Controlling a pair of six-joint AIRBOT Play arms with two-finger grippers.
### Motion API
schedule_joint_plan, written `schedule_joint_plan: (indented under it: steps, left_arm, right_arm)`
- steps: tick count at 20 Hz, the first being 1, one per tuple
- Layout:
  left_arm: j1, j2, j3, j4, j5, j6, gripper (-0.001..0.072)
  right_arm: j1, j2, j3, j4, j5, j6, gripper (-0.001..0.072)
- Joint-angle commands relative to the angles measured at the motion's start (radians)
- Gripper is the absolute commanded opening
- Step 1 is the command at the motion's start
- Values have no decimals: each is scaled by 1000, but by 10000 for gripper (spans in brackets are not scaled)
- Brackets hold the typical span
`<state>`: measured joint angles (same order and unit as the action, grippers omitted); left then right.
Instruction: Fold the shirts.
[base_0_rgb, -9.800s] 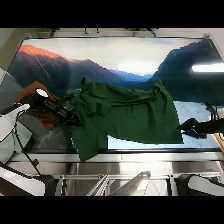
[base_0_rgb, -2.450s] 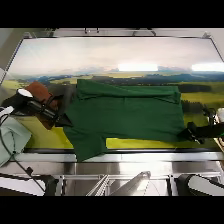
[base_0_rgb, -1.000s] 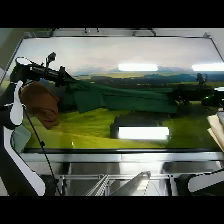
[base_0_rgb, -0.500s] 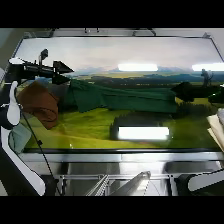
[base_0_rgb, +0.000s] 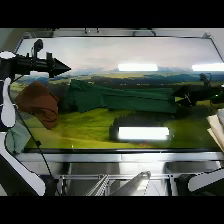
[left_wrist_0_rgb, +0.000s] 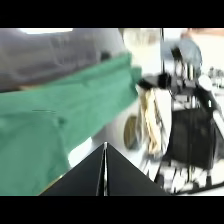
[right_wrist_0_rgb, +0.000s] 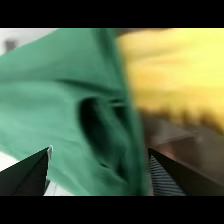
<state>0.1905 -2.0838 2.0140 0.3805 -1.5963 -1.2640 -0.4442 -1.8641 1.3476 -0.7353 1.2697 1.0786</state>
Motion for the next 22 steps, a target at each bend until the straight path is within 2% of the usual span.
schedule_joint_plan:
  steps: [1, 3, 4, 8, 12, 18, 22]
  left_arm:
    - [-126, -18, 0, -5, 16, 27, 2]
    - [-219, -49, 0, -4, 56, 27, 2]
    - [-270, -67, 0, 16, 98, 27, 2]
    - [-455, -130, 0, 235, 301, 3, 2]
    - [-578, -183, 0, 393, 382, -140, 2]
    - [-627, -208, 6, 332, 421, -201, 2]
    - [-662, -208, 40, 84, 393, -177, 3]
  right_arm:
    - [94, -43, 0, -46, -30, 41, 561]
    - [131, -43, 2, -41, -83, 41, 265]
    - [137, -43, 4, -30, -93, 40, 29]
    - [117, -37, 12, -2, -32, 40, 22]
    - [68, 11, 46, -2, 112, 32, 22]
    - [10, 134, 151, 33, 292, 32, 21]
    - [11, 194, 216, 197, 380, 34, 22]
